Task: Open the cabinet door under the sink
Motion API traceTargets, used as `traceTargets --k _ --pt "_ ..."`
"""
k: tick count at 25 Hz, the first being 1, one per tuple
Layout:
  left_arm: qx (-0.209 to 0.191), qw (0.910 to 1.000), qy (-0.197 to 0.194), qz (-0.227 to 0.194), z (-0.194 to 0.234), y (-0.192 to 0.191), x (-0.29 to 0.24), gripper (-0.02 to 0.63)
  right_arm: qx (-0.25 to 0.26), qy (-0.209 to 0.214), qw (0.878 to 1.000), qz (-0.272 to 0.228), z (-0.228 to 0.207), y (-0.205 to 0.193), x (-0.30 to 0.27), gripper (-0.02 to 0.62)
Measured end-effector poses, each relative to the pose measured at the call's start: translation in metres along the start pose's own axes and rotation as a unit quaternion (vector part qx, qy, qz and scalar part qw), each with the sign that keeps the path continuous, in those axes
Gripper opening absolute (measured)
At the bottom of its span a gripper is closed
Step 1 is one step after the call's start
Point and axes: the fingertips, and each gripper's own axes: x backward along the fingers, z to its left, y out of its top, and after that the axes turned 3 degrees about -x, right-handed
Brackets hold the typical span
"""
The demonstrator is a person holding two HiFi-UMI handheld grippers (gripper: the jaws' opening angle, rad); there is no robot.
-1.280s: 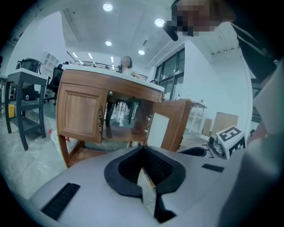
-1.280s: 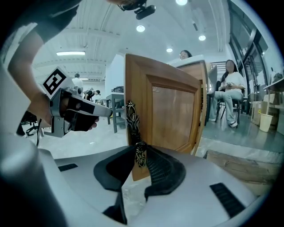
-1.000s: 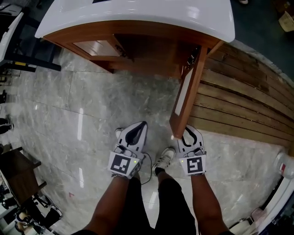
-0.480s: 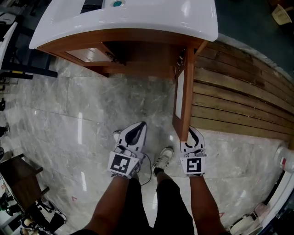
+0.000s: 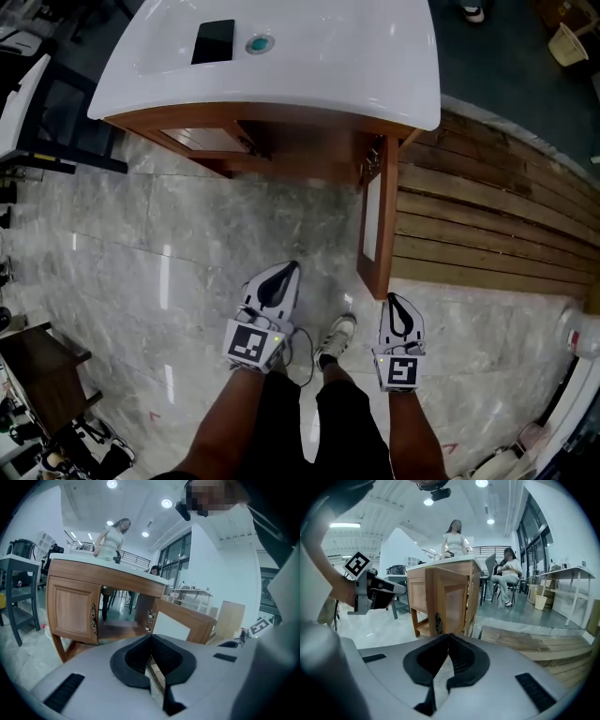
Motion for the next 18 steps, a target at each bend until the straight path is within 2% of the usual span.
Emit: traceTargets --k 3,8,14,18 --pt "0.002 1.0 0.004 0.001 0.008 0.007 0.004 0.023 0.014 0.022 1.0 0.006 0.023 0.005 0.012 0.023" --pt "0.007 0.9999 0.011 -0.006 0.036 0.017 0.011 0.023 0.009 0.07 0.998 0.007 0.08 0.025 0.01 0.023" --pt "-0.004 0.9998 0.011 -0.015 0.078 0.043 0.019 0.023 -0.018 0.086 0.996 -0.027 0.121 0.076 -0.039 0.023" --pt "0.003 0.9995 0.011 -0.028 0.109 0.065 0.022 0.023 -0.014 0.085 0.995 -0.054 0.137 0.112 -0.08 0.023"
